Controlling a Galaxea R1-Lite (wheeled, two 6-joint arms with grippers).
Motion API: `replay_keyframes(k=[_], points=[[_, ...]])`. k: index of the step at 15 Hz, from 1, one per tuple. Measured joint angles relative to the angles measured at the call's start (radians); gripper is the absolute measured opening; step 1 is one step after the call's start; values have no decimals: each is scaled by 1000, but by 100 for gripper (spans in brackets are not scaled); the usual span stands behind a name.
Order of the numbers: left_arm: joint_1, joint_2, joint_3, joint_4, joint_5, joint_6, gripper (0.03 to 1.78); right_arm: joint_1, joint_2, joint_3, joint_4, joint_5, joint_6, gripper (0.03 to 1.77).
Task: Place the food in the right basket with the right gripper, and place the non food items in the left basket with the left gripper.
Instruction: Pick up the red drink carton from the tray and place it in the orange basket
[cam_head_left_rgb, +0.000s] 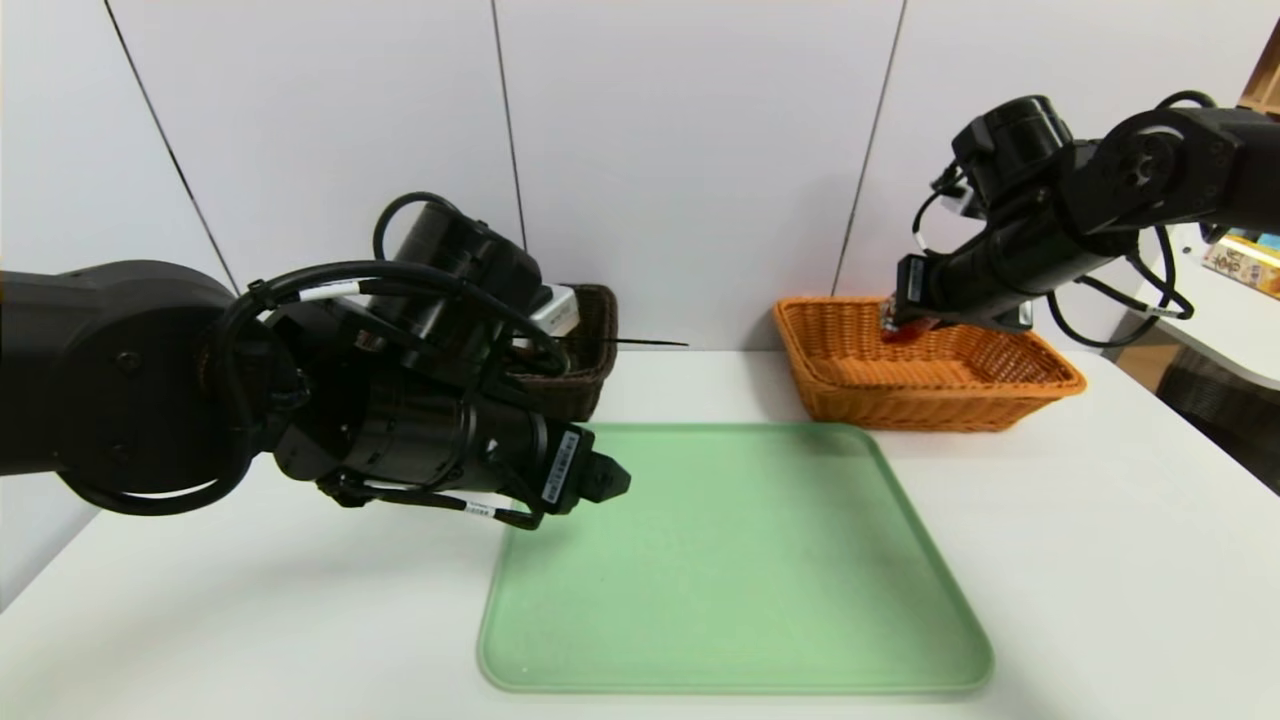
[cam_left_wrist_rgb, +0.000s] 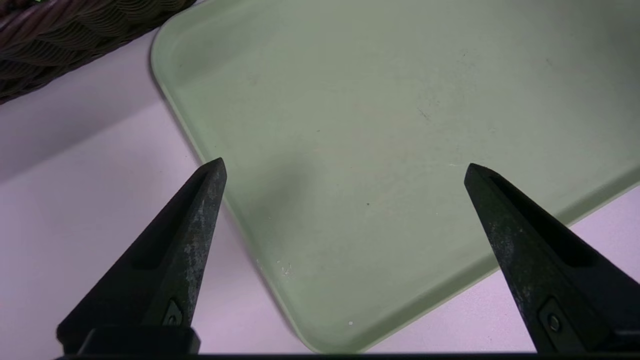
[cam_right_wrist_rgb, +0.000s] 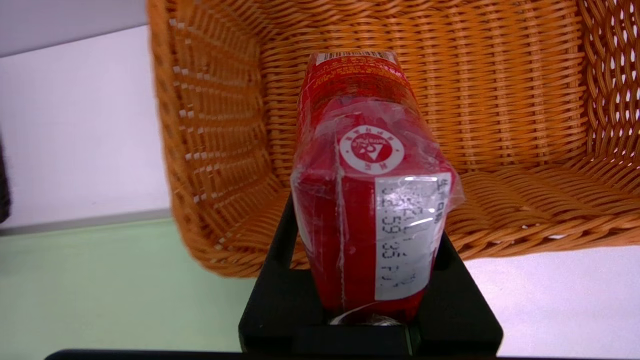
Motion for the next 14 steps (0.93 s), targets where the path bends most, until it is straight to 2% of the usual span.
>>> replay_keyframes(k=[6,7,10,14], points=[[0,11,0,0,0,0,169,-64,69,-3,-44,0,-30,38],[0,13,0,0,0,0,169,-68,71,-4,-44,1,-31,46],[-1,14,0,0,0,0,169,-73,76,-4,-42,2,-32,87],[-1,11,0,1,0,1,169,-73,71,-4,-39,13,-32,121]])
